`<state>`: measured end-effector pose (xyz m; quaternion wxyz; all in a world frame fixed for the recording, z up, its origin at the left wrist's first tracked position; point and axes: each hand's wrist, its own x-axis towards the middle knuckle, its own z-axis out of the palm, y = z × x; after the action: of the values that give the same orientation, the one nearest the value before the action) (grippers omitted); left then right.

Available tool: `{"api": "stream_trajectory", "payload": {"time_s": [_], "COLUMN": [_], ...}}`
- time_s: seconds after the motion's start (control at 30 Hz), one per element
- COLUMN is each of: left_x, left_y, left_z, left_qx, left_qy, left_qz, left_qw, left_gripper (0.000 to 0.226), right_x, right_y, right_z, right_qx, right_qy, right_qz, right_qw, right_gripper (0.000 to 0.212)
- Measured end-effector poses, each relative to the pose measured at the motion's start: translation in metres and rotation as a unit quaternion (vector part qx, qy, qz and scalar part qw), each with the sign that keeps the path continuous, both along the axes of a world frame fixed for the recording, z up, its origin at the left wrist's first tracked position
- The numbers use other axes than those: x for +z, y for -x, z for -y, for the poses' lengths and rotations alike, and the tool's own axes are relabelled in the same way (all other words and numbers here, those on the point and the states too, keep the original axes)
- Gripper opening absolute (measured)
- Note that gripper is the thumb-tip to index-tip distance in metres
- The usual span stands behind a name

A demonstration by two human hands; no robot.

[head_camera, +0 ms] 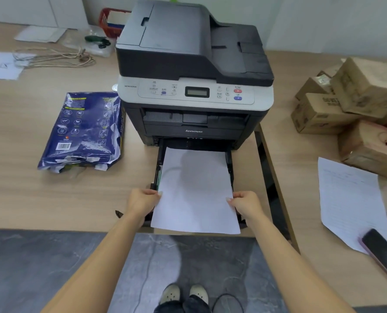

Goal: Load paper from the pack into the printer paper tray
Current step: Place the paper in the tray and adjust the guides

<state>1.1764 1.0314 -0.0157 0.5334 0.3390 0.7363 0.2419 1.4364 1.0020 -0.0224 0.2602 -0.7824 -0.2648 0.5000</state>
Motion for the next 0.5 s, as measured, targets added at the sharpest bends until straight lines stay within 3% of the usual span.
{"api": "stream_trajectory", "payload": {"time_s": [0.2, 0.5], "left_x": [-0.006, -0.016], "left_y": [-0.006, -0.019], "left_z": [-0.012, -0.038], "left_qx": [0.009, -0.043], "left_qy": [-0.023, -0.071], "left_qz": [-0.014, -0.140], "left_qw": [1.000, 0.987], "left_gripper": [0.019, 0.026], "right_x": [-0.009, -0.017], "right_y": [0.000, 0.007], "right_z": [-0.011, -0.040], "right_qx": [-0.004, 0.009], "right_qy": [-0.030, -0.072], "right_qz": [0.016, 0.137], "right_qw": [0.999, 0.988], "right_gripper": [0.032, 0.039]}}
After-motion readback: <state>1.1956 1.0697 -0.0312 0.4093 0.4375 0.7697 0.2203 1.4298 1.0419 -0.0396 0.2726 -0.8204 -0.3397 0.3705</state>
